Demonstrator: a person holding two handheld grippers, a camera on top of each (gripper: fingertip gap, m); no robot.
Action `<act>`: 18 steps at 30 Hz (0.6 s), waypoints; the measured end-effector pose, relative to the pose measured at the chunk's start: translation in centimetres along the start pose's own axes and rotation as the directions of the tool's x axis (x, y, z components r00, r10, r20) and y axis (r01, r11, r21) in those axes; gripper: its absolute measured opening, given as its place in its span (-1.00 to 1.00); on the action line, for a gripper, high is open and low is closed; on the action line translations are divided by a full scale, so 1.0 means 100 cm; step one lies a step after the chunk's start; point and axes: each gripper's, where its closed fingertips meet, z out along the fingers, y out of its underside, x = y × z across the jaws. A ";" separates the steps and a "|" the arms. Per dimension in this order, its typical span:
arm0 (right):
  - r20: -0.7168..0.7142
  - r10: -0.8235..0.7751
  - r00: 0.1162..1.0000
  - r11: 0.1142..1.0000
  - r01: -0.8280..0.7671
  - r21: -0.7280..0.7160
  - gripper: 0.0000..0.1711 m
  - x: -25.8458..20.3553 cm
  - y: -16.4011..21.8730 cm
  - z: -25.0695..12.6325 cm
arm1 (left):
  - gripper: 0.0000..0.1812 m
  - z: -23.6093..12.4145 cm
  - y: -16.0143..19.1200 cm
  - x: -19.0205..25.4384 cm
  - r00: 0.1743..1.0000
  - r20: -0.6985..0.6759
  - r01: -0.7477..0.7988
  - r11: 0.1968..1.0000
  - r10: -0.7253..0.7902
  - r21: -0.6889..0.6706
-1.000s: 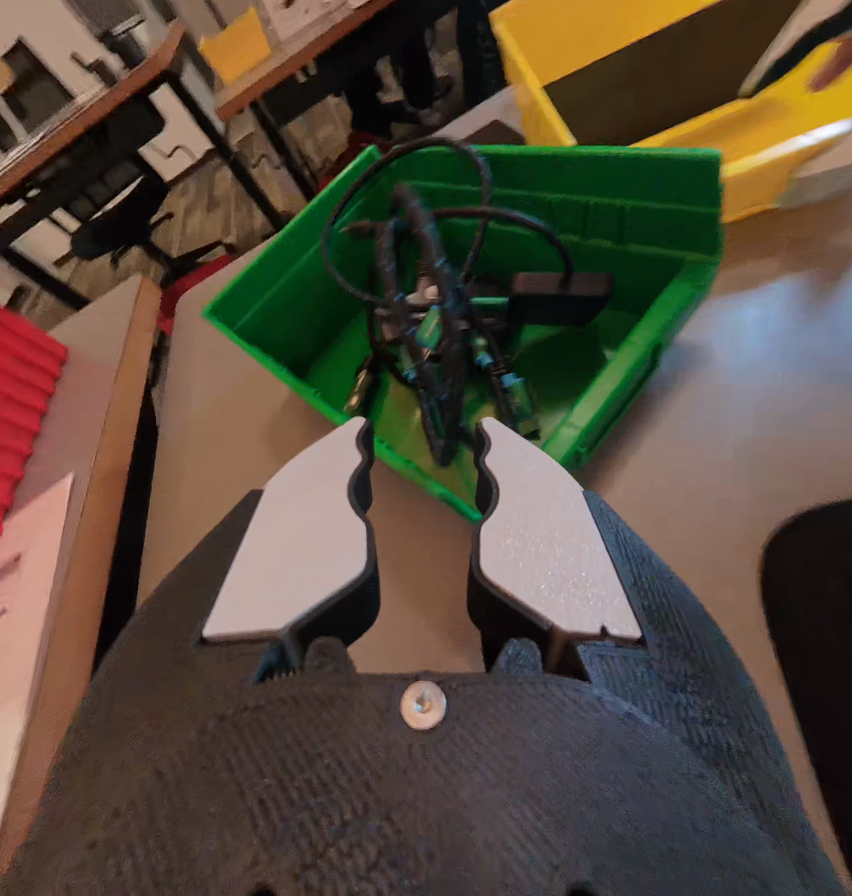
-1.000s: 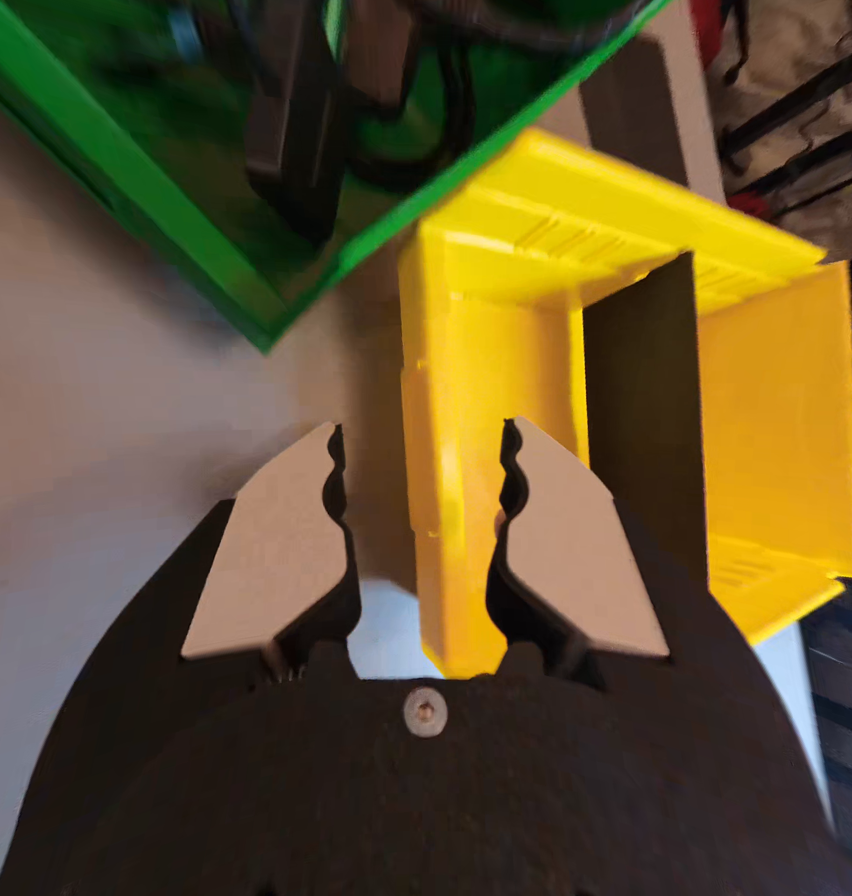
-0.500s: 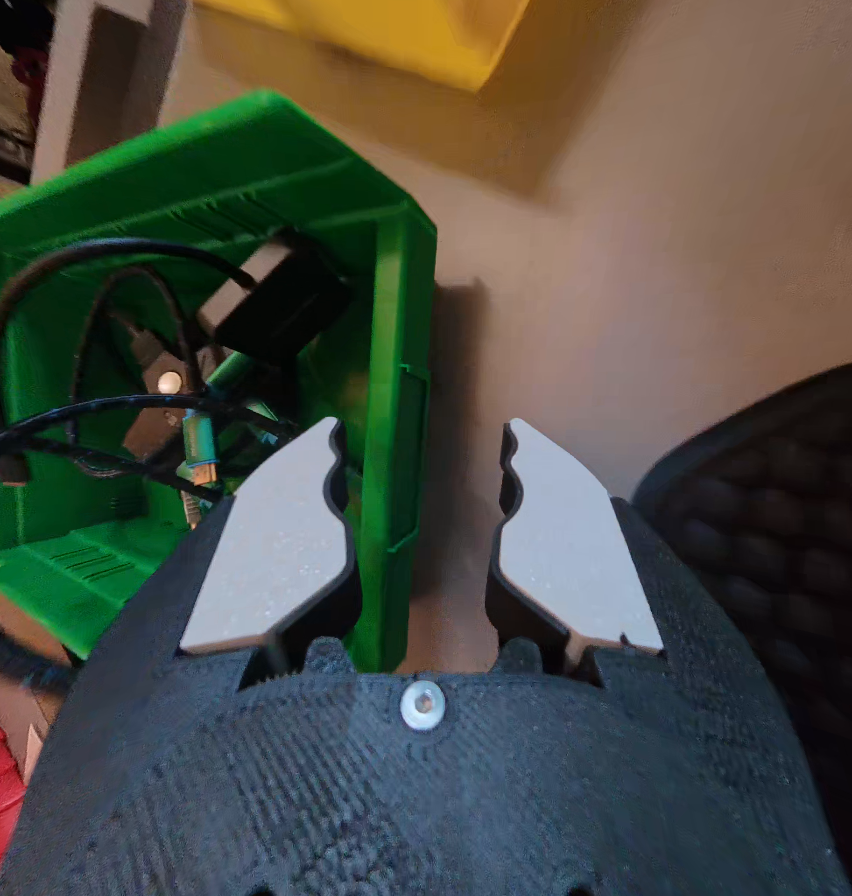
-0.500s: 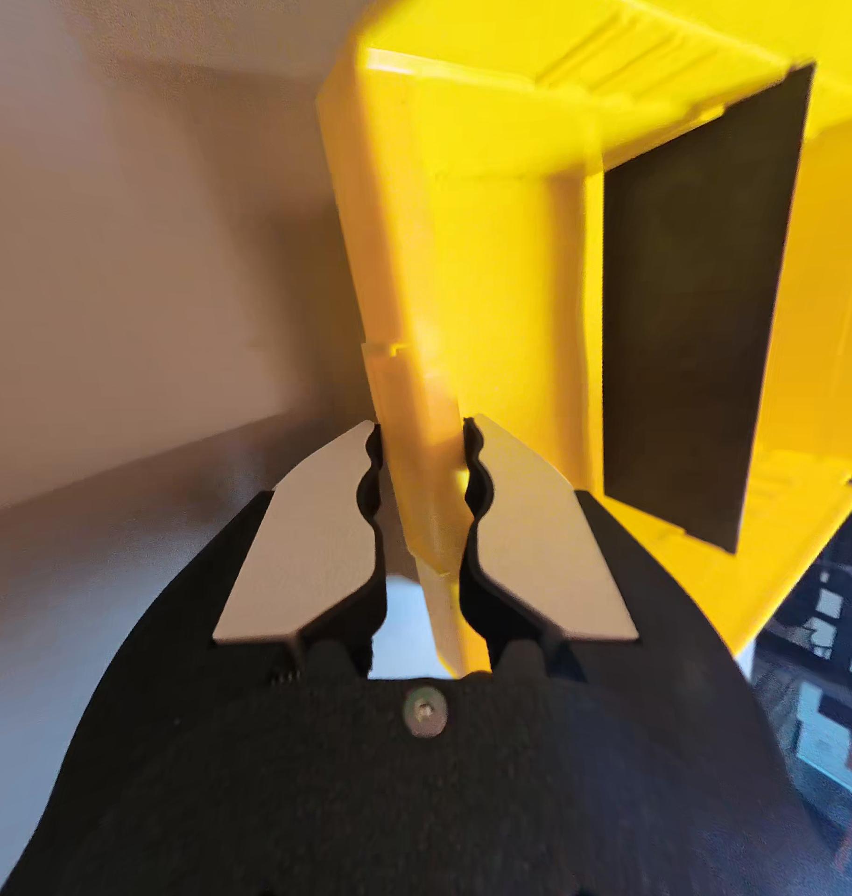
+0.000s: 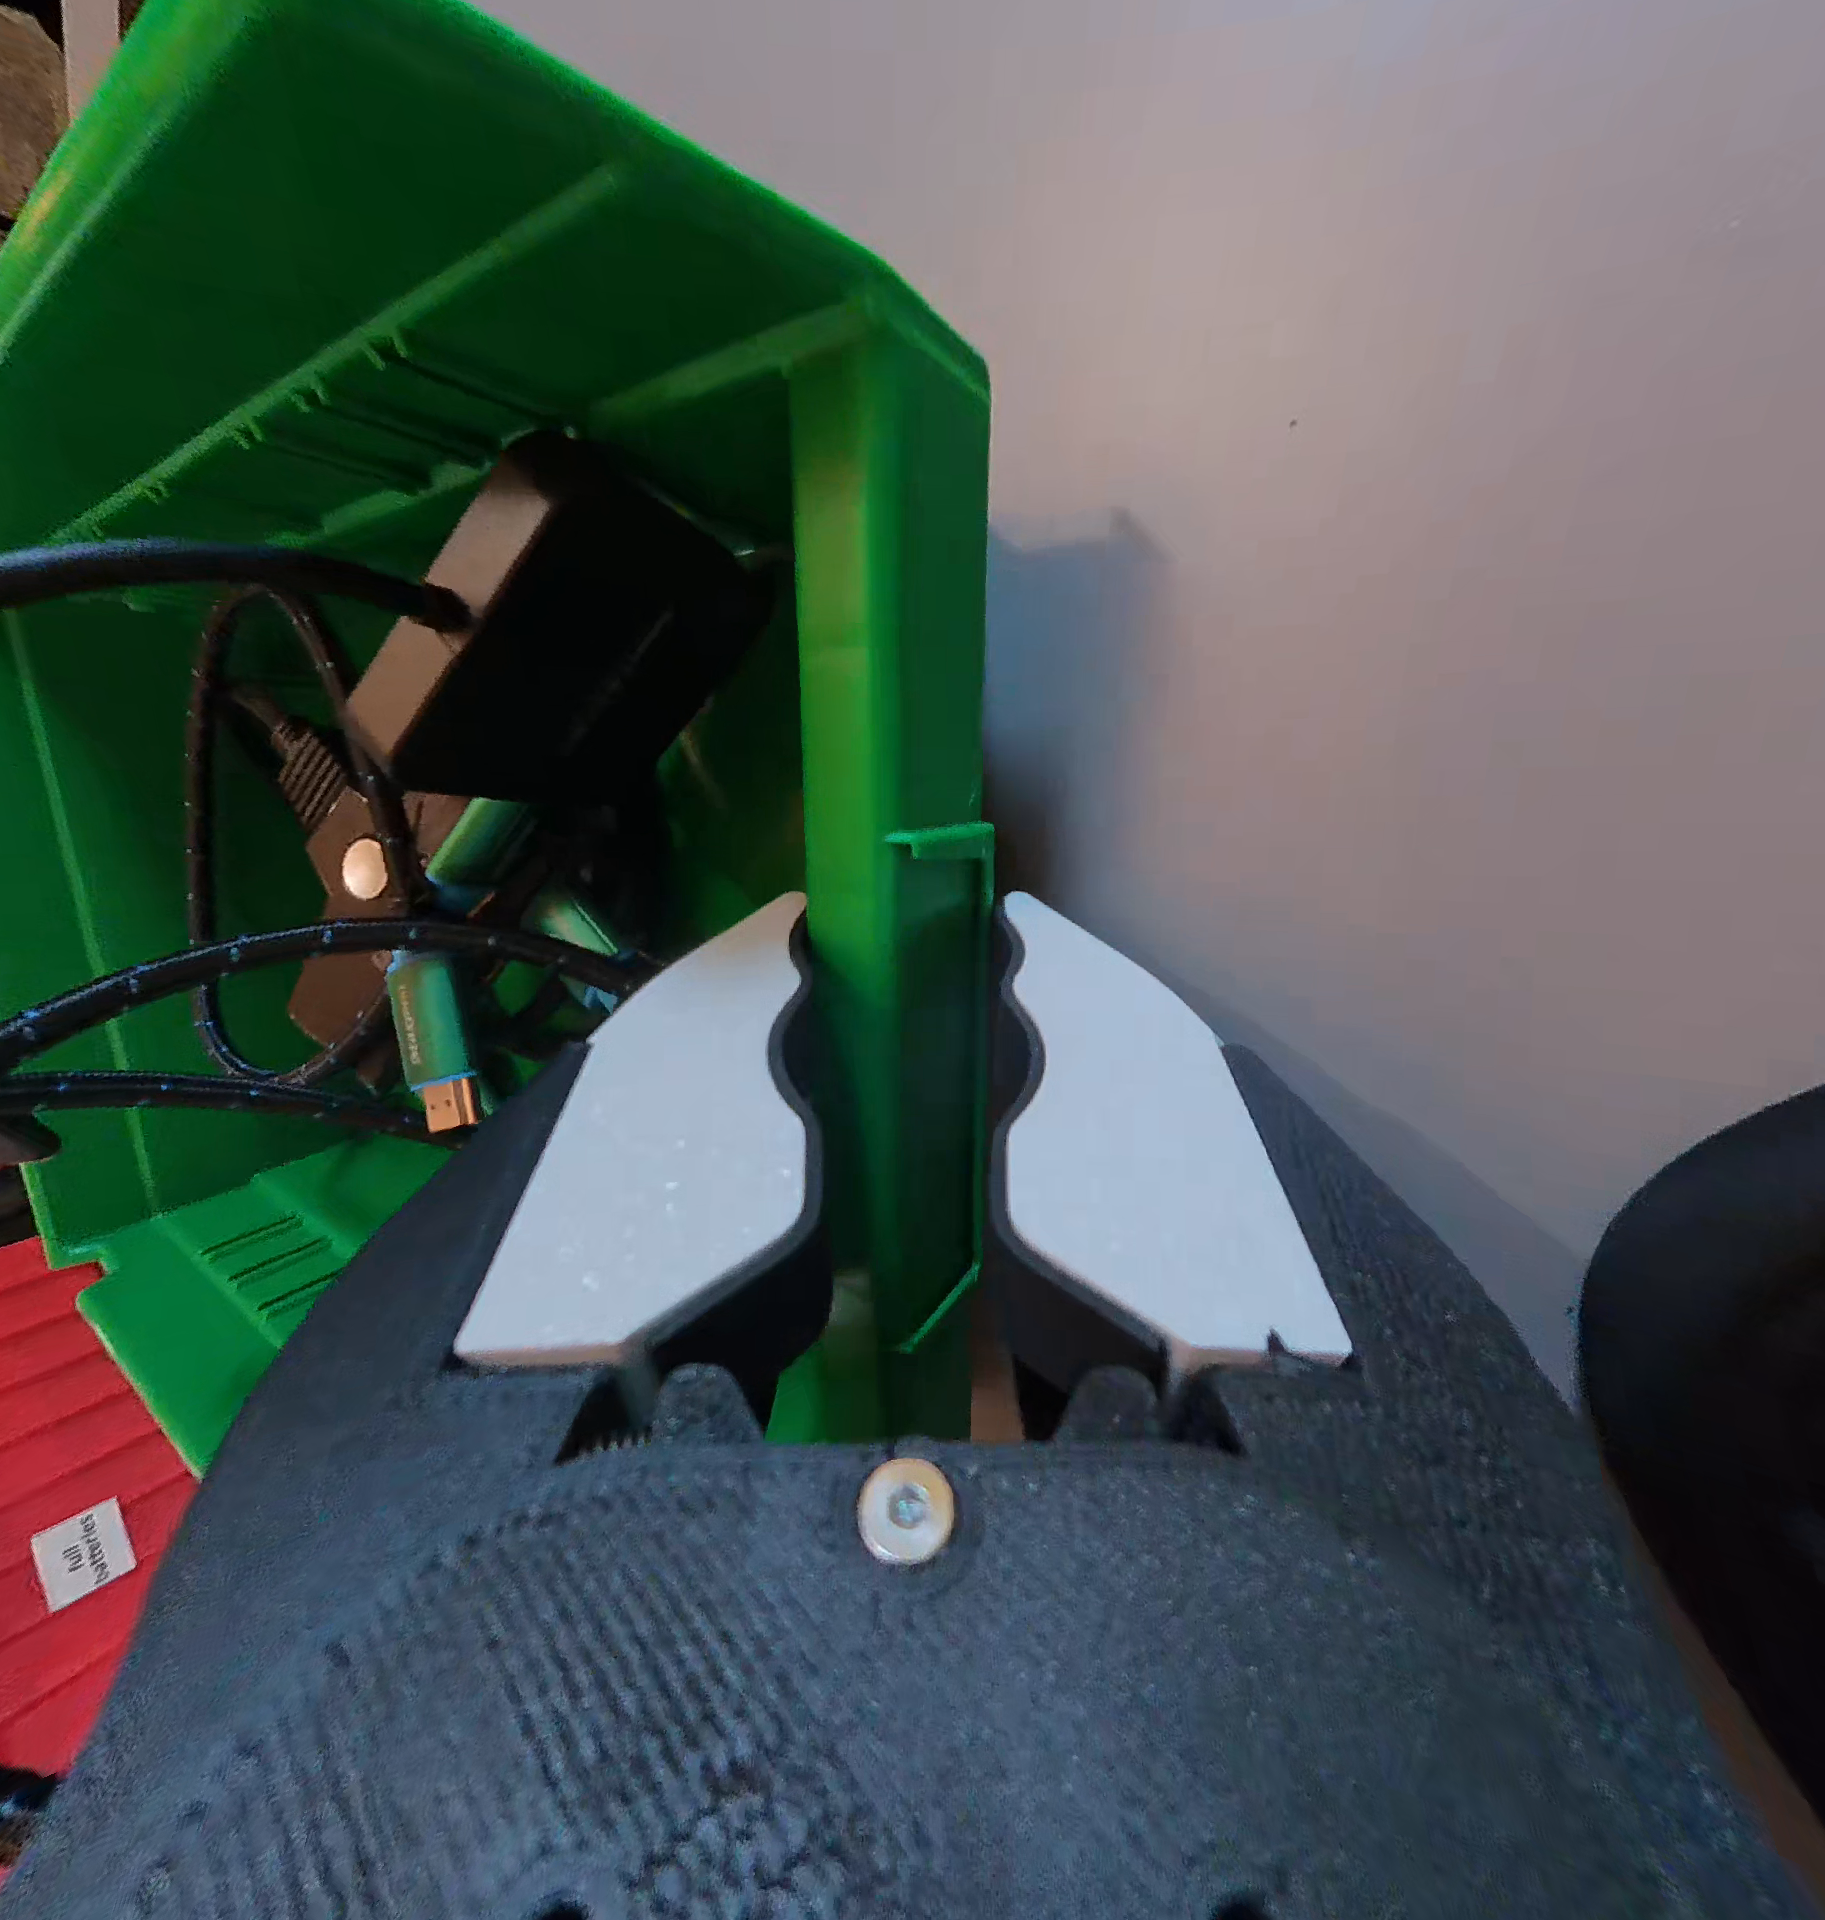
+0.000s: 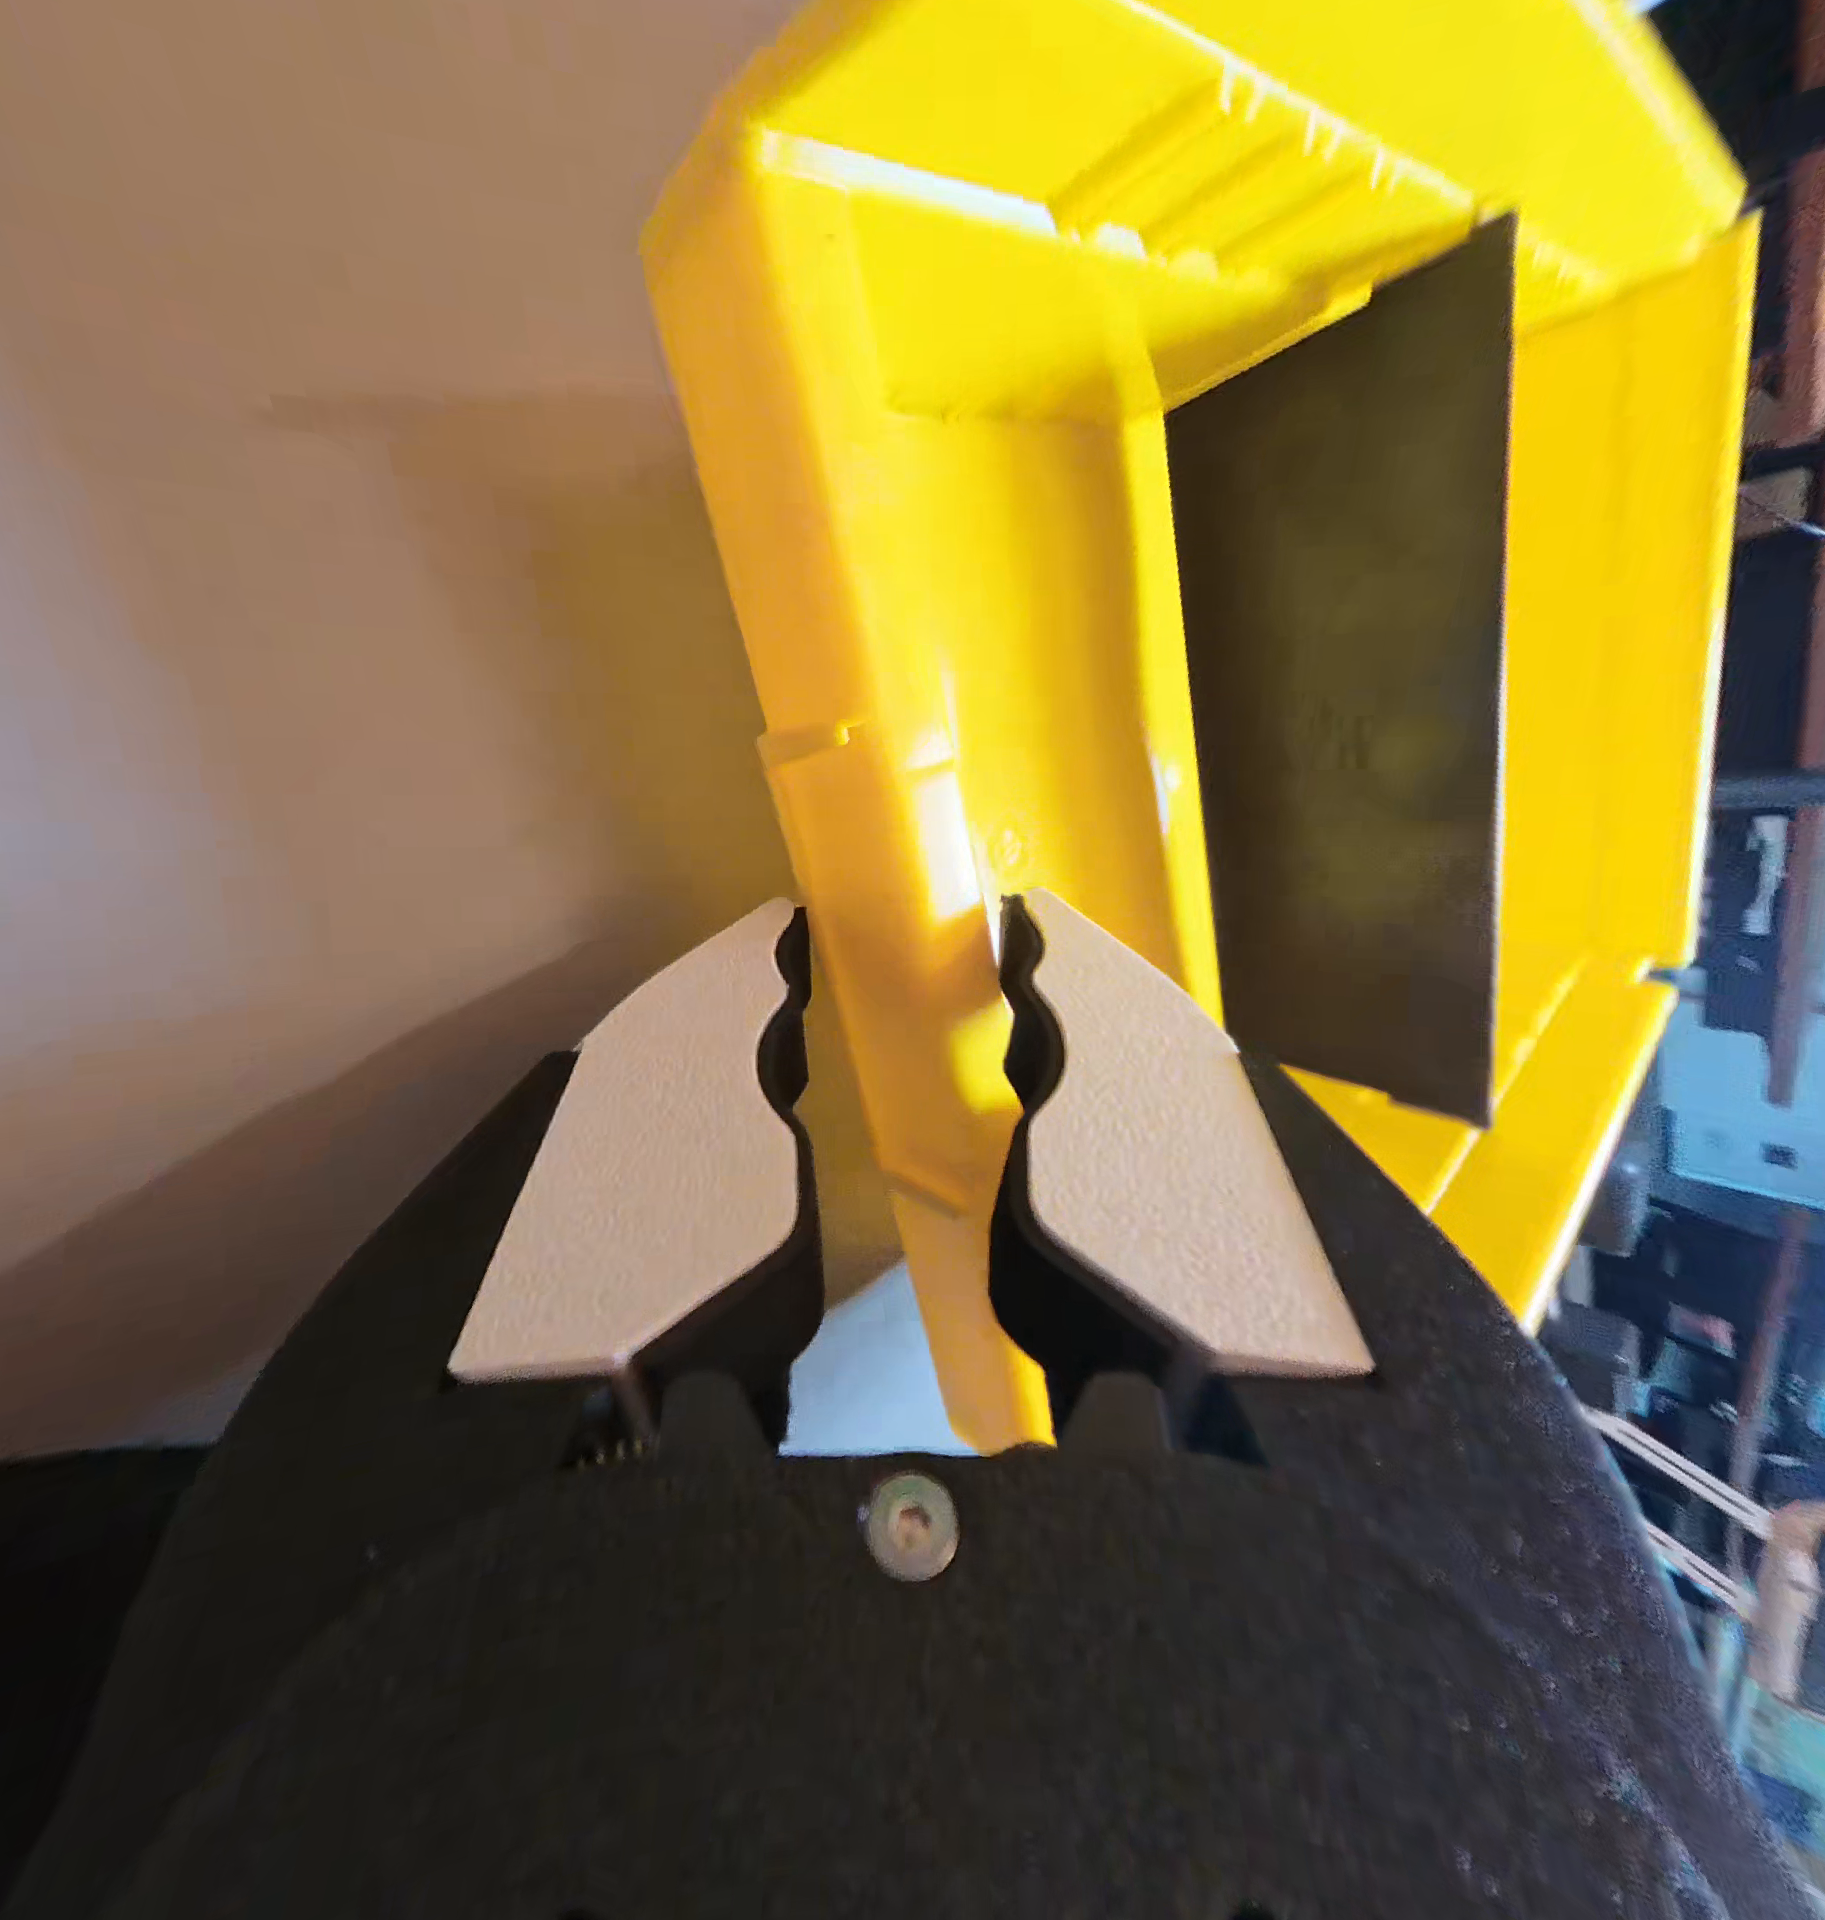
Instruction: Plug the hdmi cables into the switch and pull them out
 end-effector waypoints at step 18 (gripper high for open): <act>-0.114 -0.085 0.990 0.992 0.094 0.083 -0.52 0.111 -0.025 0.101 | -0.67 0.038 -0.033 -0.035 1.000 0.030 -0.006 0.995 0.003 0.098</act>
